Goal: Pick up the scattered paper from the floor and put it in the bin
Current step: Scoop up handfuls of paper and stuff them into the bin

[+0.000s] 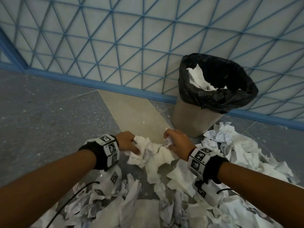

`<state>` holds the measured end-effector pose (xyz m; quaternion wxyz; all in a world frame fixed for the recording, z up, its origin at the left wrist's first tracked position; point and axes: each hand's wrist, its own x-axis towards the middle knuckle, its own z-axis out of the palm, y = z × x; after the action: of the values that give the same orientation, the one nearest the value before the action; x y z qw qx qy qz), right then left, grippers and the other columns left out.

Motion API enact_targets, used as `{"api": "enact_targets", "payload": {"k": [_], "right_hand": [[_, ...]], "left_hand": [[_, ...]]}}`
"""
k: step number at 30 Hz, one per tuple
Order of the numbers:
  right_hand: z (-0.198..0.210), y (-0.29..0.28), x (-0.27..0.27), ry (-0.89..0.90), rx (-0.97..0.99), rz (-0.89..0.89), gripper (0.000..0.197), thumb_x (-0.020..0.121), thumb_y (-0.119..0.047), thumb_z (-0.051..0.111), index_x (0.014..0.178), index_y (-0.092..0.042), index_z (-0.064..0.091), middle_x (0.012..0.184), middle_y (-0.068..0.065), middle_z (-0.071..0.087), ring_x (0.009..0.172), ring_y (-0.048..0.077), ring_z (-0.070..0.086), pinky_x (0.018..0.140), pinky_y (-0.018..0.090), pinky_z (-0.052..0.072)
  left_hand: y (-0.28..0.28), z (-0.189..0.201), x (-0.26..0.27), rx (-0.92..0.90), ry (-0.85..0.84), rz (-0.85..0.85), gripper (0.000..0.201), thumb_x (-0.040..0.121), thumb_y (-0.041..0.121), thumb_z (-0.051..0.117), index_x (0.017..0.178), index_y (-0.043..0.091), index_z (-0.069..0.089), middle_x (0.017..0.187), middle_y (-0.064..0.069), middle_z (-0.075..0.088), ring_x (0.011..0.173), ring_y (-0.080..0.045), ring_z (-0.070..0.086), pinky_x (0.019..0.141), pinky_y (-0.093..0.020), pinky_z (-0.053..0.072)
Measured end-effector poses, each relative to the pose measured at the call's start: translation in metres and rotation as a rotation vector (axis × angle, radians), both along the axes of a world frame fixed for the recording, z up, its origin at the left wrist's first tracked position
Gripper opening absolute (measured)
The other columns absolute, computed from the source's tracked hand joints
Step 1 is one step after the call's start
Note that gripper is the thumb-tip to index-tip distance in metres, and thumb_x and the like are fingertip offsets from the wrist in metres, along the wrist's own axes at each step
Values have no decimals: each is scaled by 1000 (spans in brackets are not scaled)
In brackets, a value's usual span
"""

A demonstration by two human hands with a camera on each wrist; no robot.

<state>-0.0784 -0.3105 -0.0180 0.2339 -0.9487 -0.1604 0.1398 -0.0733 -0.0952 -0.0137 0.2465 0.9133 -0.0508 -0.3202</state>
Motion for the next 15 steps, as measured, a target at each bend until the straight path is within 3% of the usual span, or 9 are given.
{"api": "enact_targets", "payload": {"k": [2, 5, 8, 10, 12, 15], "right_hand": [[22, 0, -2, -52, 101, -15, 32, 78, 0, 62, 109, -5, 54, 112, 20, 56, 89, 25, 52, 74, 28, 37], [59, -2, -5, -138, 216, -20, 33, 76, 1, 63, 107, -8, 57, 108, 16, 58, 92, 29, 55, 78, 29, 42], [103, -9, -4, -266, 314, -10, 32, 76, 1, 64, 105, -11, 57, 104, 15, 60, 91, 27, 58, 80, 30, 46], [133, -18, 3, -339, 395, -41, 32, 76, 0, 65, 102, -17, 56, 104, 14, 60, 91, 26, 60, 81, 31, 49], [161, -32, 13, -415, 486, -95, 33, 76, -2, 65, 97, -24, 52, 104, 12, 60, 89, 23, 60, 81, 33, 51], [190, -55, 35, -554, 542, -229, 28, 76, -5, 65, 96, -20, 52, 84, -10, 58, 71, 7, 59, 68, 18, 49]], "left_hand": [[11, 18, 13, -59, 47, 20, 19, 76, 23, 75, 86, 8, 67, 83, -6, 57, 80, -16, 50, 60, -21, 36], [21, 52, 29, -201, 79, 68, 13, 75, 18, 75, 63, 16, 70, 70, -1, 65, 75, -17, 53, 71, -26, 41], [15, 98, 37, -294, 72, 26, 17, 63, 23, 81, 50, 20, 71, 54, 10, 64, 58, -8, 55, 59, -17, 44], [5, 129, 43, -422, 35, 29, 23, 70, 10, 75, 49, 17, 72, 51, 9, 68, 49, 1, 60, 51, -9, 48], [-12, 159, 52, -515, -85, 56, 24, 76, 5, 69, 55, 16, 74, 53, 11, 71, 49, 5, 62, 54, -9, 52], [-49, 194, 63, -660, -287, 129, 8, 79, 6, 67, 76, 13, 69, 51, 16, 69, 48, 9, 60, 54, -8, 47]]}}
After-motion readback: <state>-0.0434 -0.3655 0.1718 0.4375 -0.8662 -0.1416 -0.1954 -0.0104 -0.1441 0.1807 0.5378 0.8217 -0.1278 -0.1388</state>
